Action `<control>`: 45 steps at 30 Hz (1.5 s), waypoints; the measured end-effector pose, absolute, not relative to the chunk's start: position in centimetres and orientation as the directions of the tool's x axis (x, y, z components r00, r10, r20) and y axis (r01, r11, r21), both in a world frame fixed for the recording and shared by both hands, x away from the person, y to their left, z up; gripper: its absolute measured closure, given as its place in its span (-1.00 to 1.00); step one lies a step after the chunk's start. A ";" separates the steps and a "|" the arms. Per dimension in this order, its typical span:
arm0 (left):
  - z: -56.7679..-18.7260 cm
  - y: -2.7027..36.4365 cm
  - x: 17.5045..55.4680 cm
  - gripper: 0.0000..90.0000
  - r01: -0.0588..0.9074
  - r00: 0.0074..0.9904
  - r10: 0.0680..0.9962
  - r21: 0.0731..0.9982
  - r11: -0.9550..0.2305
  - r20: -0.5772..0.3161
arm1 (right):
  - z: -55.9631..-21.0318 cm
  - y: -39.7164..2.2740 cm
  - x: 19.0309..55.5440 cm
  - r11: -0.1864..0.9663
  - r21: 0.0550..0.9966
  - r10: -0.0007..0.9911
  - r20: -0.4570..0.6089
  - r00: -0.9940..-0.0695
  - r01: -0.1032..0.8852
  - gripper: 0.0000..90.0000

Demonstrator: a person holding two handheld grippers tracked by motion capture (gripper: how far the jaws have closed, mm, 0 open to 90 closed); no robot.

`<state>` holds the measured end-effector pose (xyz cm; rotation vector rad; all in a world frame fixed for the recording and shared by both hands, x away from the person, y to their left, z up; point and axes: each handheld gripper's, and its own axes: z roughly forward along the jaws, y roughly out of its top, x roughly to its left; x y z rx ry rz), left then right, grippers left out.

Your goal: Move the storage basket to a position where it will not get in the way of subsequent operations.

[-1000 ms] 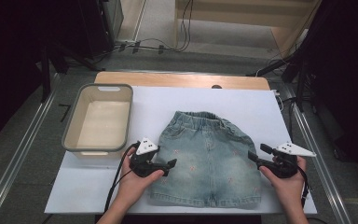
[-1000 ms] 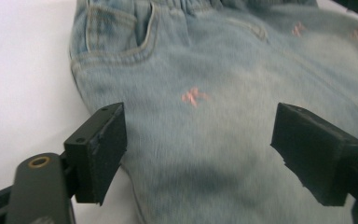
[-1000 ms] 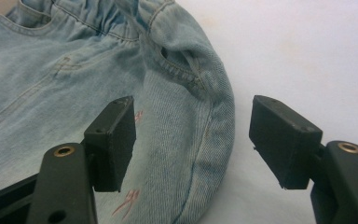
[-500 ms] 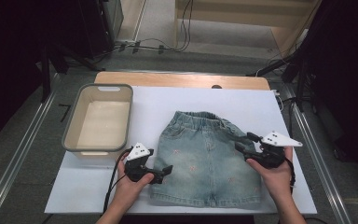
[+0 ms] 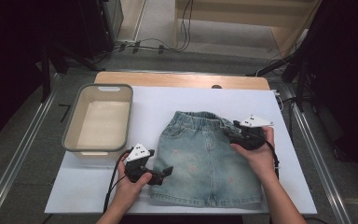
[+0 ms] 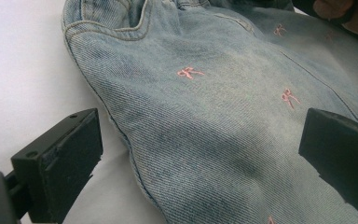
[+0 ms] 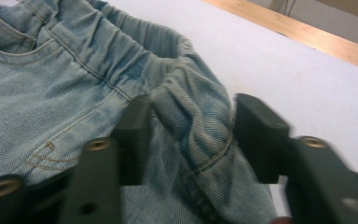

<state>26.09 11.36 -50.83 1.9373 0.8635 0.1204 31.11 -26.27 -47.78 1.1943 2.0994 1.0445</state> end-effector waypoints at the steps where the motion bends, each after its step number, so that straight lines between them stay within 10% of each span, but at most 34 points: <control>1: -50.8 11.3 26.1 -1.00 0.517 0.743 0.614 0.811 -0.275 -0.266 | -47.7 -26.2 31.3 0.328 0.812 0.871 -0.062 -0.487 0.483 0.28; 7: -50.8 11.3 26.0 -1.00 0.514 0.745 0.614 0.812 -0.277 -0.262 | -46.8 -27.0 32.9 0.317 0.813 0.869 -0.043 -0.493 0.488 0.71; 31: -46.4 9.6 27.7 -1.00 0.437 0.774 0.605 0.849 -0.298 -0.186 | -51.3 -30.0 40.1 0.184 0.739 0.904 0.132 -0.407 0.648 0.72; 35: -45.4 8.6 28.8 -1.00 0.421 0.786 0.595 0.850 -0.318 -0.167 | -51.7 -30.2 40.3 0.152 0.734 0.909 0.159 -0.385 0.662 0.58; 40: -44.7 7.7 30.9 -1.00 0.443 0.779 0.598 0.841 -0.309 -0.190 | -51.1 -30.5 39.9 0.145 0.736 0.922 0.142 -0.361 0.661 -0.06; 45: -44.6 6.6 32.8 -0.99 0.447 0.771 0.608 0.841 -0.305 -0.189 | -49.9 -31.3 38.7 0.119 0.774 0.918 0.153 -0.367 0.622 -0.16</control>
